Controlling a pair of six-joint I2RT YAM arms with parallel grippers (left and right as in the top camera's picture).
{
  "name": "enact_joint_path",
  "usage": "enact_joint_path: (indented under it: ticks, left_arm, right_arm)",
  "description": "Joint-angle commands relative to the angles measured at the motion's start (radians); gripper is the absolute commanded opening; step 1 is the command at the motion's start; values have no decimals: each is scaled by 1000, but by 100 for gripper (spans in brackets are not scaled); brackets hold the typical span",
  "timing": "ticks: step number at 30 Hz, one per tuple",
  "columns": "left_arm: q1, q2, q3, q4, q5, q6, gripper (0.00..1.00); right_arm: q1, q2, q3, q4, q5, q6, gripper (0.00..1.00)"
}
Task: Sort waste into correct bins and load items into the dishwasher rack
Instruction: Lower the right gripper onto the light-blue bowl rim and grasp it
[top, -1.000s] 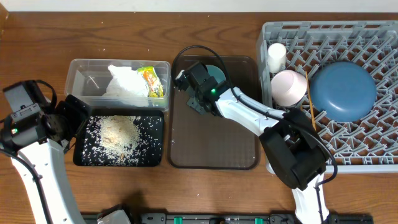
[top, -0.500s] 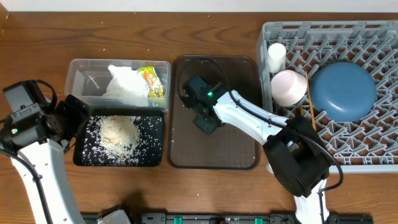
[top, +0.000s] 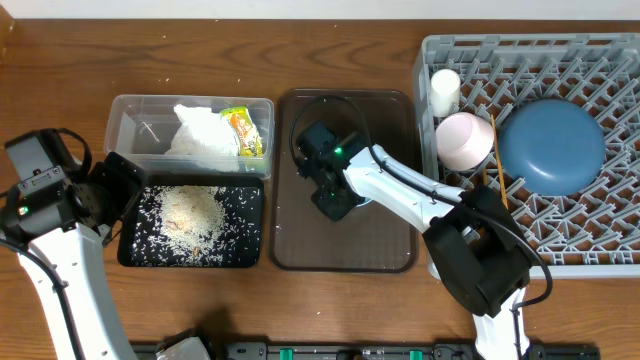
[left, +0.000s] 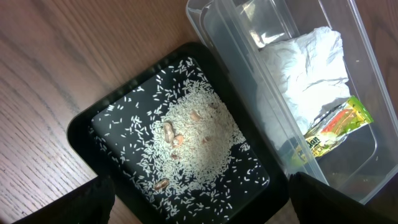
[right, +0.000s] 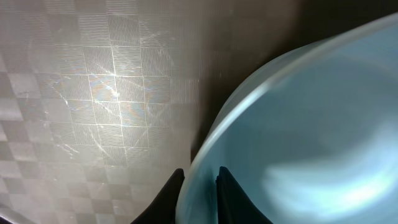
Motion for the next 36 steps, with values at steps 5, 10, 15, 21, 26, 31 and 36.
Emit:
enact_joint_path:
  ticks: [5,10,15,21,26,31,36]
  left_arm:
    - [4,0,18,-2,-6,5,92]
    - [4,0,18,-2,-6,5,92]
    - [4,0,18,-2,-6,5,92]
    - [5,0,18,-2,-6,5,92]
    - [5,0,18,-2,-6,5,92]
    - [5,0,18,-2,-6,5,92]
    - [4,0,18,-2,-6,5,92]
  right_arm:
    - [-1,-48,2,2,-58,16,22]
    - [-20,-84,2,4,-58,17,26]
    - [-31,-116,2,11,-59,17,40]
    - [-32,-130,2,19,-59,17,47]
    - [-32,-130,2,48,-64,17,52]
    - [-31,-129,1,30,-85,21,52]
    - [-31,-129,-4,12,-85,21,48]
